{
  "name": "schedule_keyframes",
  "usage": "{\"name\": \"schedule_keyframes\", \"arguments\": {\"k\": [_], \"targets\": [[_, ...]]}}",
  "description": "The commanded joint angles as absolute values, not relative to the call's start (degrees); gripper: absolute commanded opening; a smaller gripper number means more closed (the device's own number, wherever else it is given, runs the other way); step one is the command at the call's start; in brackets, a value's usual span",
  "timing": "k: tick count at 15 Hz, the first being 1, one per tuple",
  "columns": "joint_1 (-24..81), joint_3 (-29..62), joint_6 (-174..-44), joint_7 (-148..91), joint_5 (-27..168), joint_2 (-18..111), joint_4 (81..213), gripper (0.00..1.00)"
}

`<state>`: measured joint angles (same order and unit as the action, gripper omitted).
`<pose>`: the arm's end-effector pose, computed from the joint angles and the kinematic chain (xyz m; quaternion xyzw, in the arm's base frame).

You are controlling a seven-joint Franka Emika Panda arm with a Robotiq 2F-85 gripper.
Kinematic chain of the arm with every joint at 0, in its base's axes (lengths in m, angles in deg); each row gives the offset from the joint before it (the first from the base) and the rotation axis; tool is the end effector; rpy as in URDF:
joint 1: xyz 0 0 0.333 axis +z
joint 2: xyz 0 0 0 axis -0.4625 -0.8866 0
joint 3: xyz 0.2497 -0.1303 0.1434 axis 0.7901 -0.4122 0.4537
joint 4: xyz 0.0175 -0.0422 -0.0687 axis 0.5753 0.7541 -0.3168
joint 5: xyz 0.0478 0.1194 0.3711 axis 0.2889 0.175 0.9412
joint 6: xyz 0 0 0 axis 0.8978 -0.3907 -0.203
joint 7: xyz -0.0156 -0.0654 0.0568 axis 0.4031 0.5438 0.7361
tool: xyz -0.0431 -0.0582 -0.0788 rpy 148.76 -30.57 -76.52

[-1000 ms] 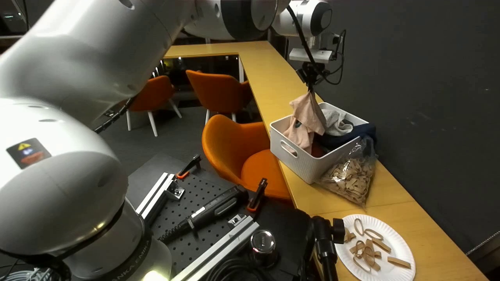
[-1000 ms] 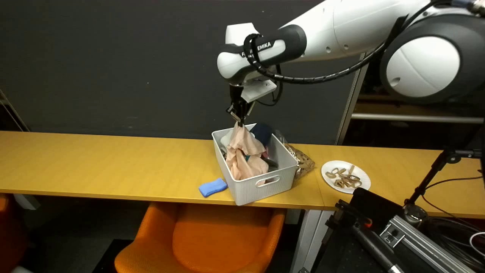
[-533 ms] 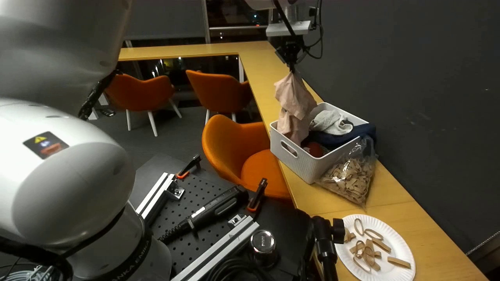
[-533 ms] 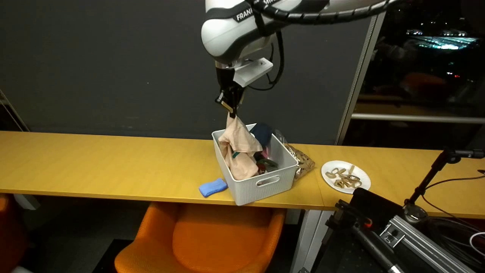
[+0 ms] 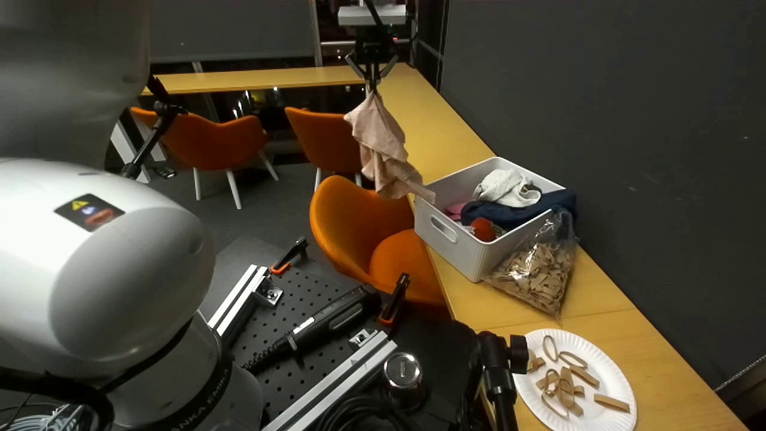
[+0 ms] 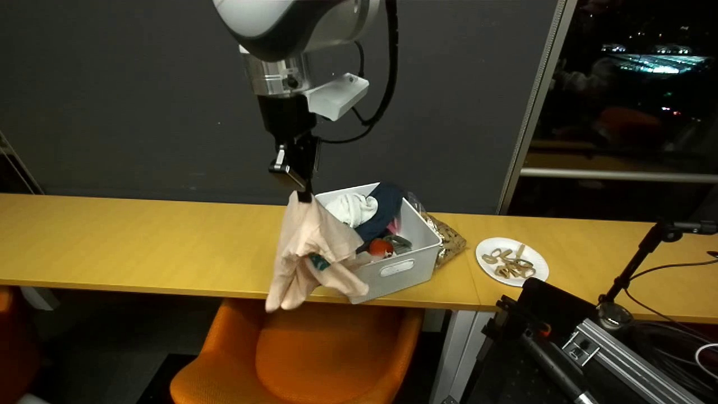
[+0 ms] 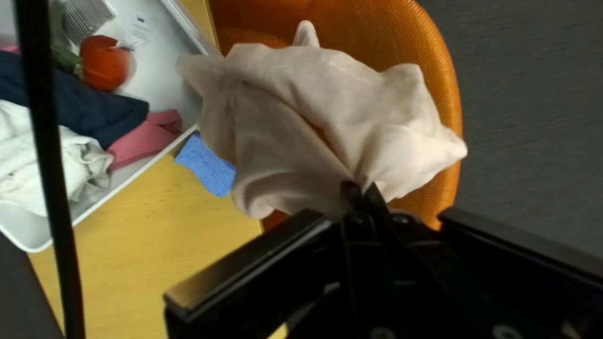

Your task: Remove the peach and blue shirts from the white basket and put them on the backrest of the orange chair

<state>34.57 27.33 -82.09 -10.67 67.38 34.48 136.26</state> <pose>0.6796 0.1416 0.4043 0.9699 0.2411 -0.0256 0.0222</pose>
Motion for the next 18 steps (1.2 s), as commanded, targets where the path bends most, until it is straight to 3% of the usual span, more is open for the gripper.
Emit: {"name": "schedule_keyframes", "arguments": {"k": [1, 13, 18], "targets": [[35.34, 29.88, -78.42, -3.76, 68.09, 32.85, 133.18, 0.01], [38.38, 28.0, -73.05, 1.65, 62.55, 11.83, 109.84, 0.01], [39.33, 30.46, -63.23, 9.24, 64.1, 5.31, 102.15, 0.01]]}}
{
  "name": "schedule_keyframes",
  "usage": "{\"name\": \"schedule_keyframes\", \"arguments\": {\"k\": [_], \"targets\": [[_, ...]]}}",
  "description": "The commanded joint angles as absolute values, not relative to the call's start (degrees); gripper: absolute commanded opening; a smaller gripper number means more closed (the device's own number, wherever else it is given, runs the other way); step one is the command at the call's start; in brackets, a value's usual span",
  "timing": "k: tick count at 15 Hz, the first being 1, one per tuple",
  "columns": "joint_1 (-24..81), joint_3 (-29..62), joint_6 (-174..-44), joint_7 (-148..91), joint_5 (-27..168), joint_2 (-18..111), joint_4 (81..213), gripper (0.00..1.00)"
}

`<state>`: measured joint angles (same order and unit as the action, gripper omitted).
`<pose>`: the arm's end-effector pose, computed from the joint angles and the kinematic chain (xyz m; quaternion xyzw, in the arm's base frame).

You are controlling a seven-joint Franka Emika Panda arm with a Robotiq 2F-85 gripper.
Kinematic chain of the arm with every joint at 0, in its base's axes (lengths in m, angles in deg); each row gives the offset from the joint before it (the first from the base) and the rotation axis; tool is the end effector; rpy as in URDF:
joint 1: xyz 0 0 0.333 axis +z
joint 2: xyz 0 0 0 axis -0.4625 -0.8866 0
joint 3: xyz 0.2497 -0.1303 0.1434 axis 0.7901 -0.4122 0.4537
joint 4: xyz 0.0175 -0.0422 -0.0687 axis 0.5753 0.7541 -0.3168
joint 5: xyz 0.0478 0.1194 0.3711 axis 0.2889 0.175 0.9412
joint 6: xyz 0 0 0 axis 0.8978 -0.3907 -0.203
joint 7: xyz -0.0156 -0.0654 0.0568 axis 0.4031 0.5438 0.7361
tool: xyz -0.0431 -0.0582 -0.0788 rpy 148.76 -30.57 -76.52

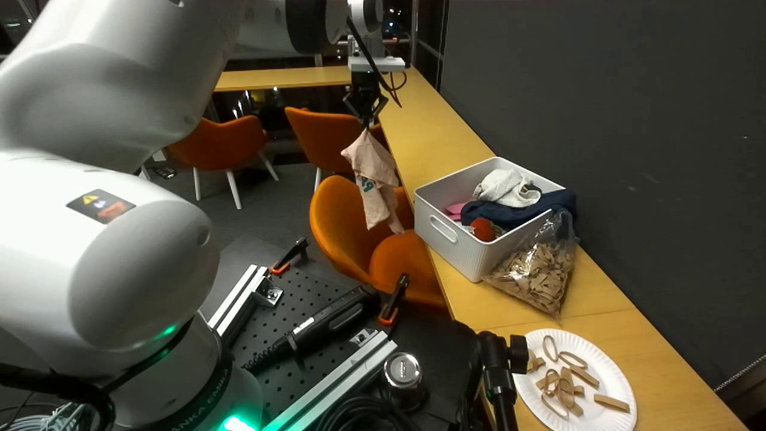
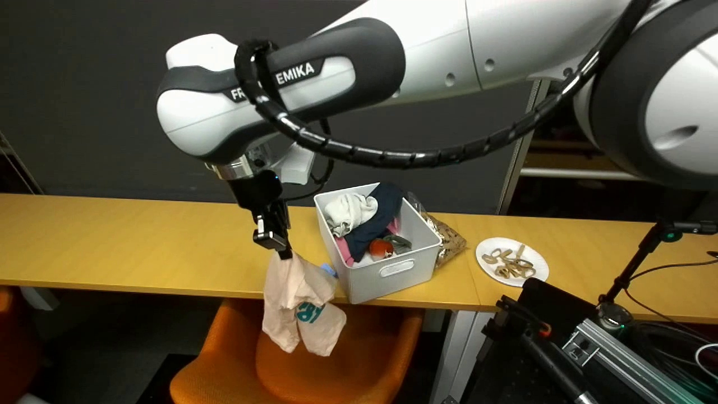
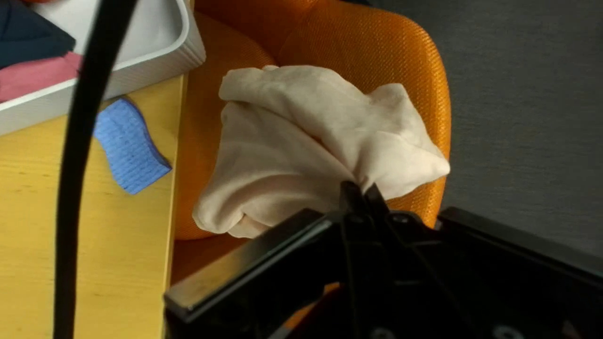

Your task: Remove the peach and blue shirts from the white basket and put them on the backrest of the orange chair

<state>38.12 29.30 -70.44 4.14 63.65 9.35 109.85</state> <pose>0.7296 0.1927 0.2845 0.9128 0.3917 -0.1152 0.0114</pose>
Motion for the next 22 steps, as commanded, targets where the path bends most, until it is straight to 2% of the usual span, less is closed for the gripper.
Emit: {"name": "schedule_keyframes", "arguments": {"k": [1, 8, 16, 22], "targets": [[39.68, 31.01, -61.12, 11.49, 64.29, 4.35, 100.85, 0.01], [44.02, 32.72, -49.26, 24.4, 64.95, -0.54, 92.65, 0.01], [52.69, 32.29, -53.73, 34.44, 57.68, -3.75, 90.2, 0.01], [56.89, 30.94, -54.25, 41.82, 59.26, -7.73, 83.82, 0.01]]}}
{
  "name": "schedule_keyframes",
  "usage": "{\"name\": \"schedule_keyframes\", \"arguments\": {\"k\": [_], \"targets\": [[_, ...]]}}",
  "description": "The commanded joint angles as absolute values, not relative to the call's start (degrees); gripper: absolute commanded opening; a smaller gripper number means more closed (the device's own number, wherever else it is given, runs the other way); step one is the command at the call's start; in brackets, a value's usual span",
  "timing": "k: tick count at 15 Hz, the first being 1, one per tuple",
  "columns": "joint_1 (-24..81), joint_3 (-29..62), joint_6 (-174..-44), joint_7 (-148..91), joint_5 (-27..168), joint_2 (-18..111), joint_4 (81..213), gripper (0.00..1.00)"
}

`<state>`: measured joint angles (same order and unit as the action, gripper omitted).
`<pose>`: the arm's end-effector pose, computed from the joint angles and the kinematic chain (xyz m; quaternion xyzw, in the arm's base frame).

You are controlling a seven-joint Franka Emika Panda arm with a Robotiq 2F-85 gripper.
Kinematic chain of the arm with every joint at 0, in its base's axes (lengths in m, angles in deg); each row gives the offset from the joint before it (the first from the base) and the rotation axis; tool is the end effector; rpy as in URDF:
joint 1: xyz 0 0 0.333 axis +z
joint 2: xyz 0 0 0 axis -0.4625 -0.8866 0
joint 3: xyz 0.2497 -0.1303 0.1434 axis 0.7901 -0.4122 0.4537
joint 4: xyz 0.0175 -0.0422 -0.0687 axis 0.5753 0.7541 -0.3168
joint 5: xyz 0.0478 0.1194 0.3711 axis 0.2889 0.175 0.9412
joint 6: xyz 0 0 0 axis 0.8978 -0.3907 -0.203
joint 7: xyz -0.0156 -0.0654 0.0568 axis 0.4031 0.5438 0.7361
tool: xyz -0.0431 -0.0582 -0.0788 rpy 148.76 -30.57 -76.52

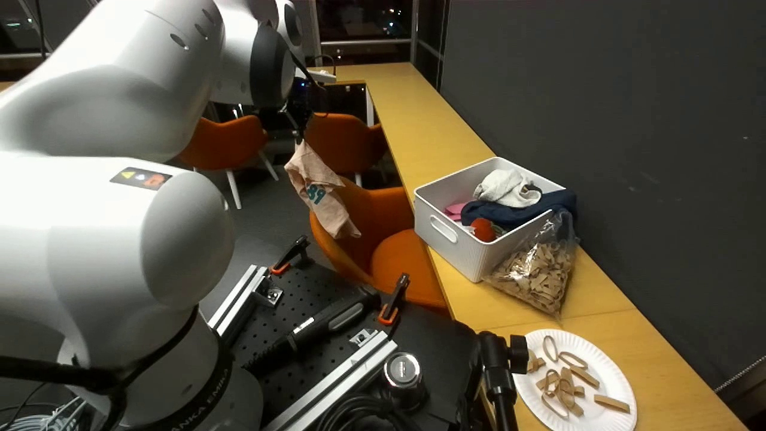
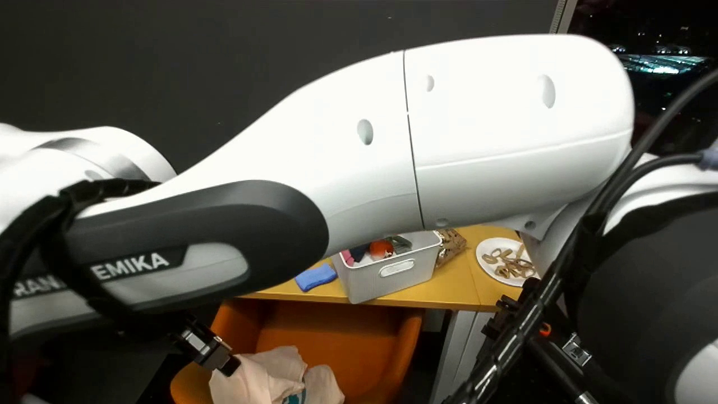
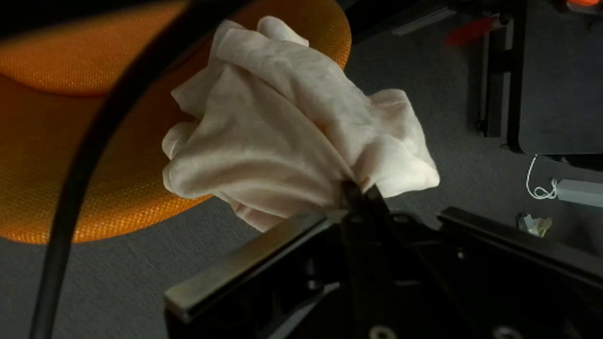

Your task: Remove the peach and blue shirts from the white basket and put them on the backrest of the orange chair

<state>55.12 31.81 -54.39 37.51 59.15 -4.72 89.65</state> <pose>0.6501 0.3864 0.2414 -0.6589 -0.7250 0.2002 0.0144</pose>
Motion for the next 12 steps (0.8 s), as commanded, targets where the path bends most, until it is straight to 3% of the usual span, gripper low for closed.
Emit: {"name": "schedule_keyframes", "arguments": {"k": [1, 2, 3, 4, 11, 12], "targets": [[57.24, 31.04, -54.7, 42.63, 59.68, -8.22, 82.86, 0.01], [57.49, 31.25, -54.58, 43.28, 60.32, -8.57, 82.02, 0.01], [57.69, 31.4, -54.27, 43.98, 60.93, -8.98, 81.15, 0.28], [57.89, 31.36, -54.12, 44.37, 61.36, -9.38, 80.29, 0.29], [57.84, 30.55, -54.43, 40.83, 65.28, -11.19, 75.46, 0.79], [57.02, 29.57, -57.69, 37.49, 65.24, -7.96, 80.44, 0.85]]}}
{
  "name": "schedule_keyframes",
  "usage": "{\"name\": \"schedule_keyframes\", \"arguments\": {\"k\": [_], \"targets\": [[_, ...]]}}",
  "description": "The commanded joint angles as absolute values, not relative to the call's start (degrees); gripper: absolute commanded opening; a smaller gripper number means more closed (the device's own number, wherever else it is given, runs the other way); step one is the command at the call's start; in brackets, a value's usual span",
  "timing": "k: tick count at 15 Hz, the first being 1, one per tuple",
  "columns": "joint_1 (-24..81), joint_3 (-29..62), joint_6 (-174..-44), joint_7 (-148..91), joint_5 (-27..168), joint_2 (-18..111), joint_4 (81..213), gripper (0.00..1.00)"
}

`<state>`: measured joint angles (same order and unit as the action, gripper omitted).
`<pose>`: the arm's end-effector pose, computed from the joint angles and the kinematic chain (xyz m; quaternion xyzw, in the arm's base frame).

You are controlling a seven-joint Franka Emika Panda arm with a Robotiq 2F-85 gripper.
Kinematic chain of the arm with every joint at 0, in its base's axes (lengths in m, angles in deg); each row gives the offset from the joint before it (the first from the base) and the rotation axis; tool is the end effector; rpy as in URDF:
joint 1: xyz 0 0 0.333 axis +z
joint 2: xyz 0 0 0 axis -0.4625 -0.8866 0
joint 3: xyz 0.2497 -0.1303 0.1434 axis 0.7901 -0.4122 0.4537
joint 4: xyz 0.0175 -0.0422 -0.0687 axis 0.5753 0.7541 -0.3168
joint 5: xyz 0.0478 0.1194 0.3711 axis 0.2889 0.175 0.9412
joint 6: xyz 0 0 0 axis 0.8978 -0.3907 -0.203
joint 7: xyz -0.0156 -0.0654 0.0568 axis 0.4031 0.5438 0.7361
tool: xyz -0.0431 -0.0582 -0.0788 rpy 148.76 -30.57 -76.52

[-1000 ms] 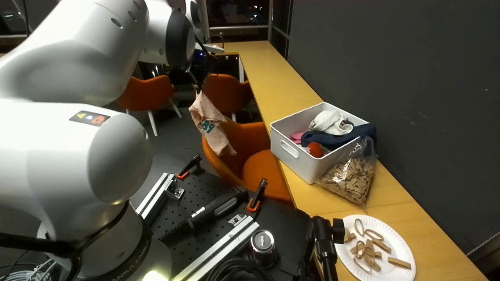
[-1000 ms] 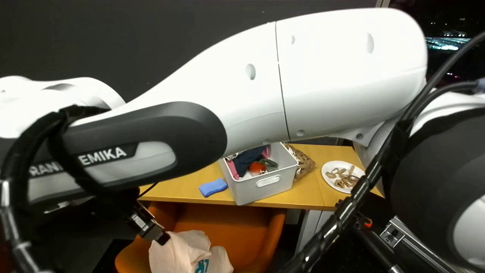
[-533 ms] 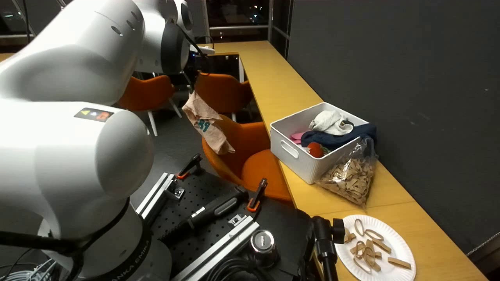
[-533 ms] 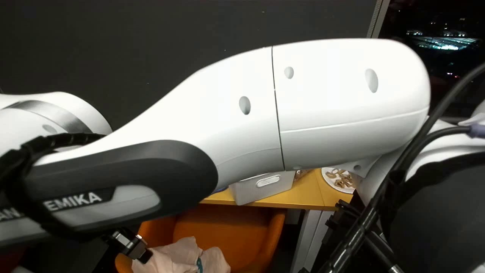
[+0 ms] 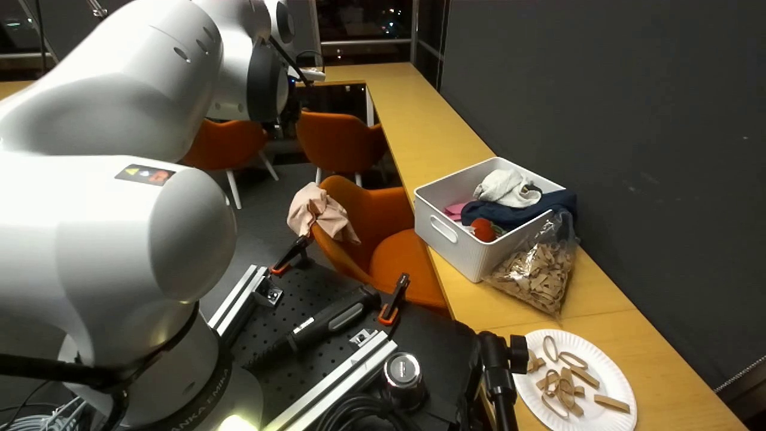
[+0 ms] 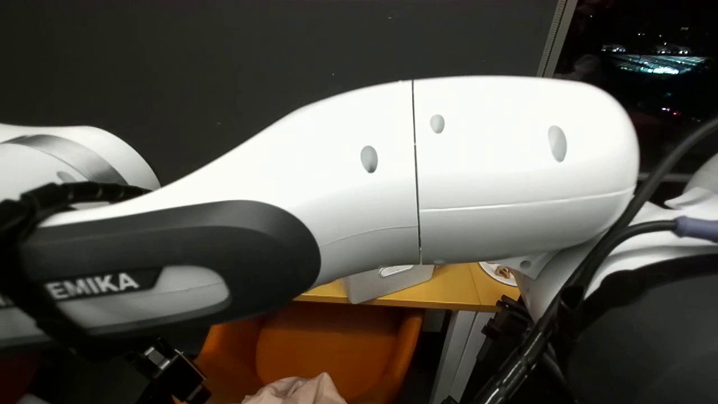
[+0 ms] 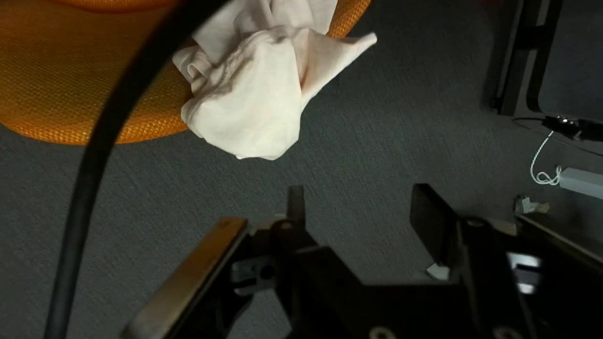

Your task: Remove the peach and blue shirts from the white basket and put them on the backrest of the orange chair

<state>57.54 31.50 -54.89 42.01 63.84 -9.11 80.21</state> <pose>0.6465 0.4173 0.2540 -0.6318 -0.7601 0.1445 0.0468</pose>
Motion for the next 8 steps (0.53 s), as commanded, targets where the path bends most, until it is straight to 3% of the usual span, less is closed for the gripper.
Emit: {"name": "schedule_keyframes", "arguments": {"k": [1, 3, 8], "targets": [[56.83, 28.76, -59.31, 35.39, 64.87, -7.8, 80.26, 0.94], [55.74, 26.29, -61.41, 32.3, 63.33, -6.7, 80.14, 1.0], [49.32, 22.11, -64.51, 25.88, 62.87, -3.77, 79.62, 1.0]]}}
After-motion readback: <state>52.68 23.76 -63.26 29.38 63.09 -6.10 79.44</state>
